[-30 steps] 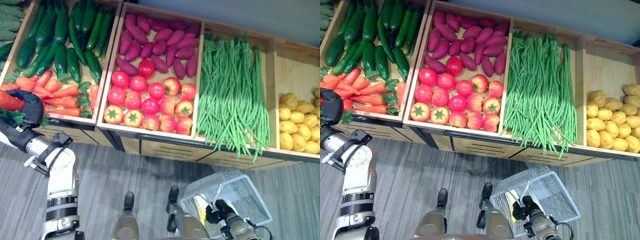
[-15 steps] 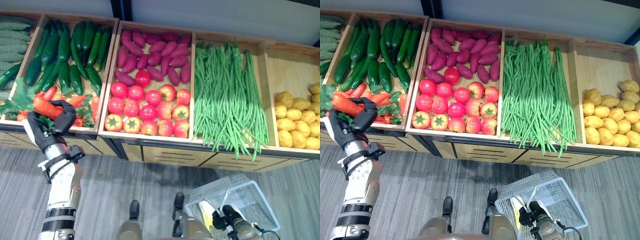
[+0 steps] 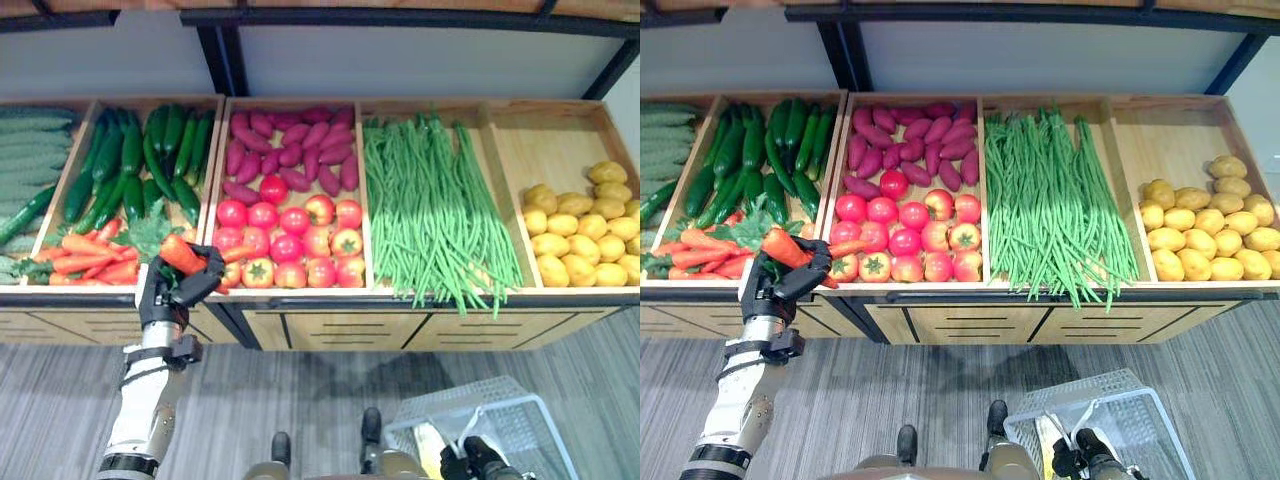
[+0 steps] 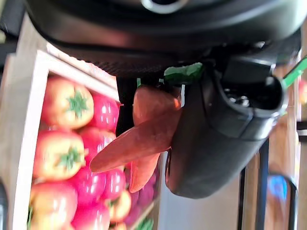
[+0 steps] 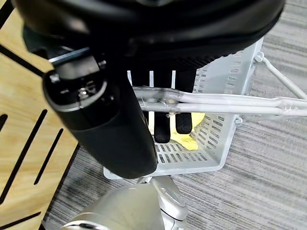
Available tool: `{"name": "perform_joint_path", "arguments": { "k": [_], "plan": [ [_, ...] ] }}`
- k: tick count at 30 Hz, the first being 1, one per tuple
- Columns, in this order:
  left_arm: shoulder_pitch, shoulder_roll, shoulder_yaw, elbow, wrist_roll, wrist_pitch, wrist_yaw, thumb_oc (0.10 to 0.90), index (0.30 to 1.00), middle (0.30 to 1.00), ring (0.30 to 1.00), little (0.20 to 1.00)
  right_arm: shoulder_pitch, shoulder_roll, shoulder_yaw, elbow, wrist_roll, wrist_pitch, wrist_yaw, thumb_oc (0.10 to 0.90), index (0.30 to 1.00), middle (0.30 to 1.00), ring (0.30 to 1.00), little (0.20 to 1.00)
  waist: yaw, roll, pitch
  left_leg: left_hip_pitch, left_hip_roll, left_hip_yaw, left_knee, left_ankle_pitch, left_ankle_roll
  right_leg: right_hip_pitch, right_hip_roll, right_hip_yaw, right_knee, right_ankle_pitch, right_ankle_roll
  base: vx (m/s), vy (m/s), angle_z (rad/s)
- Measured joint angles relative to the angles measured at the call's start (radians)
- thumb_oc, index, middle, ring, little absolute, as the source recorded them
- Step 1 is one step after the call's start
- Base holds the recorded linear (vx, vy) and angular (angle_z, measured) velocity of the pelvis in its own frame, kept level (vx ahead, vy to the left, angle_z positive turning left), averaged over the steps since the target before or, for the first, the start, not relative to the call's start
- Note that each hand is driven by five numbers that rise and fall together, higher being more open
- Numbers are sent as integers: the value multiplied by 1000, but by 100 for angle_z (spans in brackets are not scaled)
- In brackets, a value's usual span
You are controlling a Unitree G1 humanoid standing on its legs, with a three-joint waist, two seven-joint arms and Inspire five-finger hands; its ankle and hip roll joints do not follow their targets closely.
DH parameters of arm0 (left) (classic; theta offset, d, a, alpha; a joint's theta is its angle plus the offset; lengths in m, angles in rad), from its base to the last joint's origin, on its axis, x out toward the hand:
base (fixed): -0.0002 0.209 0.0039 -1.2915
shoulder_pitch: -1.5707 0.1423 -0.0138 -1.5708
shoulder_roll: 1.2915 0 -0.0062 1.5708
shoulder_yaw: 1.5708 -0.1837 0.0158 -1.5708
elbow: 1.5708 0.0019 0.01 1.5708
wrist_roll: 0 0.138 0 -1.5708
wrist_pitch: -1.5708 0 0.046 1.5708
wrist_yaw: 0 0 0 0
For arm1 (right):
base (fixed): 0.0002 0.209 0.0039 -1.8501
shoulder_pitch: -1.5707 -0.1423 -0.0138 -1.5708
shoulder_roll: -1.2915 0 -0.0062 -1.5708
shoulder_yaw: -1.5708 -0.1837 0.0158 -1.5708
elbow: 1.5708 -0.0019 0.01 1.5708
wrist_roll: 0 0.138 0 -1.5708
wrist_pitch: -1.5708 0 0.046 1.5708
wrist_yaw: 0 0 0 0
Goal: Get the vegetables into the basket
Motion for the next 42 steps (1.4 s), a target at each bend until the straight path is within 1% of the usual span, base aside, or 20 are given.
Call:
{"name": "perform_joint_path", "arguments": {
  "k": [11, 14, 16, 18, 19, 20, 21, 22, 24, 26, 27, 28, 29, 31, 32, 33, 34, 36, 37, 42],
  "plan": [
    [35, 1, -9, -39, -36, 22, -71, 400, 300, 300, 300, 300, 23, 2, -29, 8, 0, 0, 9, 400, 300, 300, 300, 300, -29, -3, -10, 44, -6, 55, -1, -15, 5, 13, 4, 57, 0, -1, -1, 25, 23, -15],
    [34, 17, -54, -89, -73, 25, -91, 400, 300, 300, 300, 300, 38, 0, -42, 8, 1, 0, 8, 400, 300, 300, 300, 300, -30, -5, -9, 48, -14, 59, 0, -16, 6, 13, 1, 66, 5, 3, 5, -4, 114, -7],
    [17, 44, -149, -122, -110, 27, -141, 400, 300, 300, 300, 300, 42, -2, -71, 14, 2, 1, 9, 400, 300, 300, 300, 300, -34, -12, -5, 66, -33, 84, 2, -24, 20, 14, -12, 96, 16, 11, 22, -64, 178, -27],
    [4, 56, -187, -122, -113, 29, -160, 400, 300, 300, 300, 300, 42, 0, -70, 9, 2, 1, 10, 400, 300, 300, 300, 300, -46, -17, -4, 73, -43, 96, 1, -26, 26, 15, -21, 105, 21, 12, 32, -122, 187, -33],
    [-29, 81, -247, -114, -117, 27, -166, 400, 300, 300, 300, 300, 35, 1, -86, -19, 3, 4, 13, 400, 300, 300, 300, 300, -56, -31, 8, 80, -58, 143, 4, -16, 43, -7, -38, 137, 32, 15, 84, -174, 122, -57],
    [-37, 86, -254, -114, -112, 31, -178, 400, 300, 300, 300, 300, 26, 1, -76, -18, 3, 3, 15, 400, 300, 300, 300, 300, -63, -51, 17, 75, -68, 162, 5, -23, 48, -29, -46, 159, 33, 14, 83, -237, 171, -77],
    [-39, 83, -260, -114, -113, 32, -181, 400, 300, 300, 300, 300, 7, 3, -75, -18, 3, 2, 17, 400, 300, 300, 300, 300, -67, -46, 19, 72, -69, 185, -1, -32, 65, -37, -50, 160, 37, 6, 92, -246, 177, -87],
    [-49, 88, -263, -106, -113, 31, -175, 400, 300, 300, 300, 300, -24, 18, -68, -9, 5, 4, 6, 400, 300, 300, 300, 300, -80, -75, 31, 61, -83, 249, 28, -34, 63, -68, -64, 120, 33, -40, 81, -137, 107, -117],
    [-62, 95, -264, -96, -112, 49, -172, 400, 300, 300, 300, 300, -57, 21, -68, -5, 8, 7, 2, 400, 300, 300, 300, 300, -60, -48, 52, 48, -42, 314, 25, -45, 87, -132, -65, 33, 185, -61, 73, -150, 146, -111],
    [-63, 97, -260, -98, -112, 54, -171, 400, 300, 300, 300, 300, -51, 24, -67, -1, 28, 11, 5, 400, 300, 300, 300, 300, -40, -34, 59, 33, 2, 363, 63, -57, 94, -164, -103, -142, 488, -170, 48, -70, 134, -75],
    [-61, 97, -260, -95, -112, 57, -171, 400, 300, 300, 300, 300, -42, 23, -69, -1, 32, 13, 7, 400, 300, 300, 300, 300, -32, -30, 61, 43, 8, 367, 58, -62, 84, -149, -106, -162, 526, -209, 42, -94, 74, -77],
    [-53, 97, -238, -95, -112, 60, -170, 400, 300, 300, 300, 300, -13, 26, -66, 1, 31, 14, 10, 400, 300, 300, 300, 300, -24, -42, 63, 56, 18, 406, 89, -79, 71, -82, -124, -211, 607, -320, 17, -132, -12, -72],
    [-42, 98, -222, -95, -112, 60, -169, 400, 300, 300, 300, 300, -7, 26, -59, 1, 31, 17, 10, 400, 300, 300, 300, 300, -20, -42, 63, 66, 25, 434, 96, -72, 60, -79, -126, -220, 610, -330, 5, -129, -64, -83],
    [-32, 110, -187, -92, -111, 61, -171, 400, 300, 300, 300, 300, -6, 24, -26, -1, 30, 16, 10, 400, 300, 300, 300, 300, -7, -45, 65, 49, 37, 450, 142, -90, 61, -47, -64, -221, 483, -312, -14, -97, -82, -100],
    [-35, 119, -173, -92, -111, 61, -175, 400, 300, 300, 300, 300, -14, 24, -19, -1, 30, 16, 8, 400, 300, 300, 300, 300, 0, -41, 62, 29, 38, 445, 151, -97, 66, -31, -34, -200, 392, -293, -43, -73, -104, -122],
    [-30, 109, -154, -92, -110, 61, -175, 400, 300, 300, 300, 300, -29, 15, -19, 0, 28, 17, 8, 400, 300, 300, 300, 300, 10, -30, 59, 19, 25, 434, 97, -111, 62, -30, -1, -177, 300, -237, -47, -39, -139, -150],
    [-35, 101, -140, -95, -108, 61, -178, 400, 300, 300, 300, 300, -44, 6, -20, 5, 23, 23, 1, 400, 300, 300, 300, 300, 18, 7, 58, 46, 29, 452, 3, -28, 47, -22, 22, -234, 248, -231, -51, -21, -159, -126],
    [-38, 77, -127, -75, -106, 65, -173, 400, 300, 300, 300, 300, -42, 8, -21, 24, 23, 34, -8, 400, 300, 300, 300, 300, 18, -4, 62, 57, 41, 478, 36, -37, 47, -14, -28, -313, 302, -272, -46, -28, -171, -72],
    [-32, 62, -130, -74, -103, 67, -178, 400, 300, 300, 300, 300, -8, 10, -21, 21, 23, 34, -8, 400, 300, 300, 300, 300, 21, -22, 50, 67, 43, 483, 59, -54, 31, 4, -66, -316, 329, -273, -18, -67, -234, -33],
    [-20, 62, -135, -68, -103, 72, -180, 400, 300, 300, 300, 300, 32, 20, -20, 17, 33, 32, 0, 400, 300, 300, 300, 300, 17, -7, 51, 34, 100, 493, 135, -54, 31, 11, -2, -295, 280, -257, -69, -65, -212, -18]
  ]
}}
